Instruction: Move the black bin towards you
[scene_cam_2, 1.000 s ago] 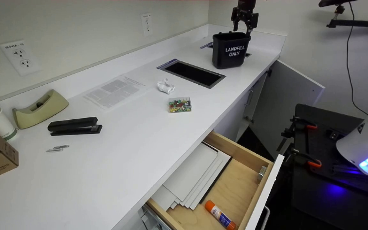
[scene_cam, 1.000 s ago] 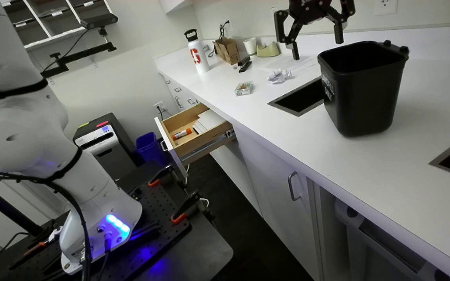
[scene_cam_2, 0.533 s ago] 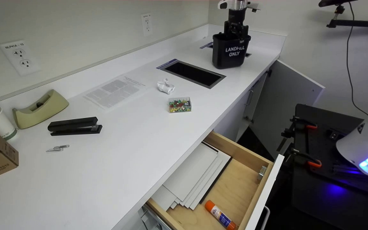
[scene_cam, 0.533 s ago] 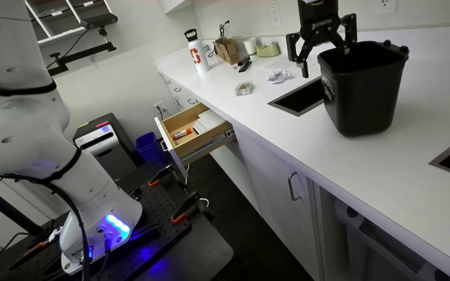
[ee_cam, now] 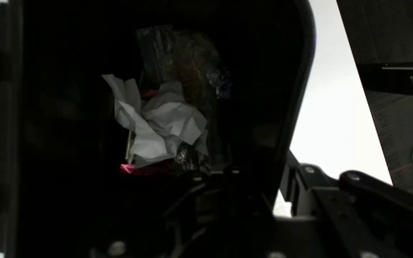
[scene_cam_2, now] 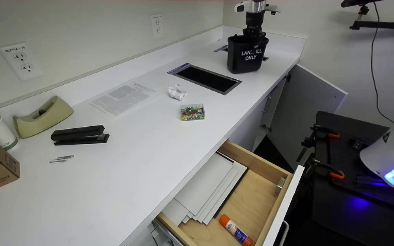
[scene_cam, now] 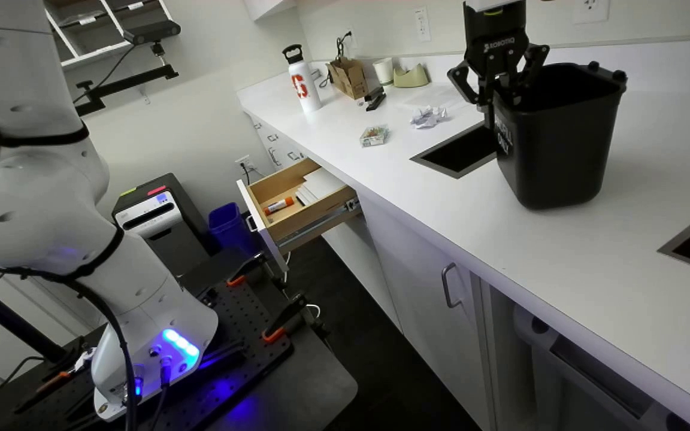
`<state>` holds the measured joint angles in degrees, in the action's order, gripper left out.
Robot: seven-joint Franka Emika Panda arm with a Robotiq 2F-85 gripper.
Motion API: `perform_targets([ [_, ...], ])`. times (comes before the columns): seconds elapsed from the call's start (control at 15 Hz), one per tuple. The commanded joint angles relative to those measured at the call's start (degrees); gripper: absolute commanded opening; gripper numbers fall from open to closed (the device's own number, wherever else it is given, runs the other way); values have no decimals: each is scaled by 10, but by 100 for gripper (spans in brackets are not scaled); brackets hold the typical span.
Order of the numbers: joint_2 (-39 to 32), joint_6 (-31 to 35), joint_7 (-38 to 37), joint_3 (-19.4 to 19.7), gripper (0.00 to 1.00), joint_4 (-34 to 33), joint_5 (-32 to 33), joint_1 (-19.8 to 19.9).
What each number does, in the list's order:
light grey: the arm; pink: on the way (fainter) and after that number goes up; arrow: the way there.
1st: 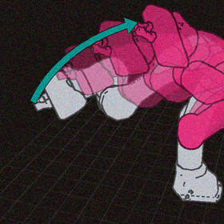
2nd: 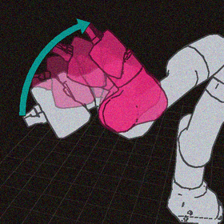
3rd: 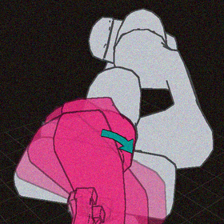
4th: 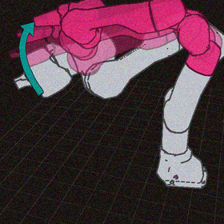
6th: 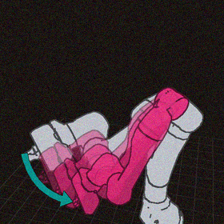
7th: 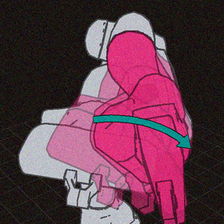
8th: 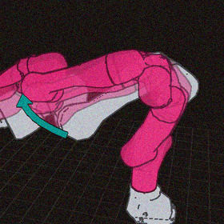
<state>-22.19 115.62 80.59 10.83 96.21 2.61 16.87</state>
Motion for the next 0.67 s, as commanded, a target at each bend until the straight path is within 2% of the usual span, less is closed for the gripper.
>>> perform_targets([
  [0.0,0,-30,-5,-11,0,-23,-10,12],
  [0.27,13,-33,-22,-9,3,-17,-6,9],
  [0.6,81,-17,-100,5,3,61,-2,11],
])
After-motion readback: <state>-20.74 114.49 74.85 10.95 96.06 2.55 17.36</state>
